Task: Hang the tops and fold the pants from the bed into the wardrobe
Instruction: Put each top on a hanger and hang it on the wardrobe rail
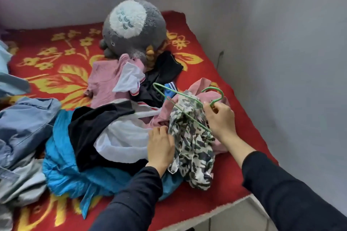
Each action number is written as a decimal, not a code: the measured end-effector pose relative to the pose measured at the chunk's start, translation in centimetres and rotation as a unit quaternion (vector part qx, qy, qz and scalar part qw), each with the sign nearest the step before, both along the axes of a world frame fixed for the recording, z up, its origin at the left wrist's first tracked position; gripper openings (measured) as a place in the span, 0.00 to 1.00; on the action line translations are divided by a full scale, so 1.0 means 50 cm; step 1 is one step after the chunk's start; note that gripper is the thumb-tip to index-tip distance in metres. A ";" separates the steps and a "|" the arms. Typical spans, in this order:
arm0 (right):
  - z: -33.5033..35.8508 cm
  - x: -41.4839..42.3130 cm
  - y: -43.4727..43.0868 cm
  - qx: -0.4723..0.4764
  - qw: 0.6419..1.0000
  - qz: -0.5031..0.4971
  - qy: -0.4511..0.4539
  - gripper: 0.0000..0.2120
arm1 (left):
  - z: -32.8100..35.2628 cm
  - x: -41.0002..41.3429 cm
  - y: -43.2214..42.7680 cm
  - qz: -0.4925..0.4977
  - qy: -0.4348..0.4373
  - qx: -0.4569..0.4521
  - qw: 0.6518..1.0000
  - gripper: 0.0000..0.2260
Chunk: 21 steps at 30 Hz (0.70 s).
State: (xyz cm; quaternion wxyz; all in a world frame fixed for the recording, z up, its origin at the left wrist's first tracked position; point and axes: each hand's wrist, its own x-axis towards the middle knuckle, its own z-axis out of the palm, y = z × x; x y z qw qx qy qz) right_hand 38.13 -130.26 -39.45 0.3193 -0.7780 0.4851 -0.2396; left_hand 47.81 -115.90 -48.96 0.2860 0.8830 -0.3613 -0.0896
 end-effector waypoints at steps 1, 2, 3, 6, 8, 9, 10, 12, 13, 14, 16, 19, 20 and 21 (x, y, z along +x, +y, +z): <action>-0.026 0.002 -0.031 0.010 1.000 0.004 -0.002 0.22 | -0.030 -0.003 -0.033 -0.003 0.000 0.011 1.000 0.06; -0.050 0.006 -0.061 0.017 1.000 0.008 -0.004 0.22 | -0.055 -0.004 -0.063 -0.006 0.015 0.021 1.000 0.07; -0.072 0.008 -0.088 0.022 1.000 0.009 -0.004 0.22 | -0.075 -0.004 -0.090 0.000 0.049 0.037 0.998 0.10; -0.134 0.010 -0.152 0.045 0.999 0.010 0.002 0.23 | -0.145 0.000 -0.152 0.037 0.121 0.121 0.985 0.23; -0.169 0.006 -0.177 0.064 0.998 0.019 0.012 0.23 | -0.172 0.001 -0.175 0.039 0.134 0.186 0.972 0.25; -0.182 0.004 -0.185 0.076 0.997 0.026 0.019 0.23 | -0.181 0.003 -0.184 0.027 0.142 0.214 0.966 0.20; -0.190 0.004 -0.192 0.087 0.995 0.031 0.026 0.23 | -0.188 0.009 -0.192 0.024 0.149 0.219 0.964 0.12; -0.194 0.008 -0.204 0.102 0.993 0.038 0.035 0.23 | -0.183 0.025 -0.199 0.053 0.220 0.156 0.961 0.08; -0.189 0.013 -0.209 0.115 0.992 0.038 0.028 0.22 | -0.167 0.036 -0.203 0.071 0.255 0.110 0.958 0.10; -0.179 0.019 -0.213 0.134 0.990 0.041 0.016 0.21 | -0.135 0.049 -0.207 0.080 0.284 0.072 0.953 0.12; -0.148 0.031 -0.214 0.200 0.976 0.085 -0.012 0.14 | -0.040 0.073 -0.217 0.066 0.346 0.008 0.936 0.14; -0.084 0.044 -0.205 0.365 0.896 0.252 0.006 0.13 | 0.143 0.105 -0.220 0.011 0.452 -0.109 0.885 0.11; -0.062 0.047 -0.198 0.401 0.863 0.305 0.032 0.18 | 0.205 0.110 -0.218 -0.010 0.466 -0.144 0.873 0.10; -0.045 0.050 -0.191 0.403 0.845 0.346 0.063 0.20 | 0.267 0.112 -0.214 -0.032 0.470 -0.181 0.863 0.10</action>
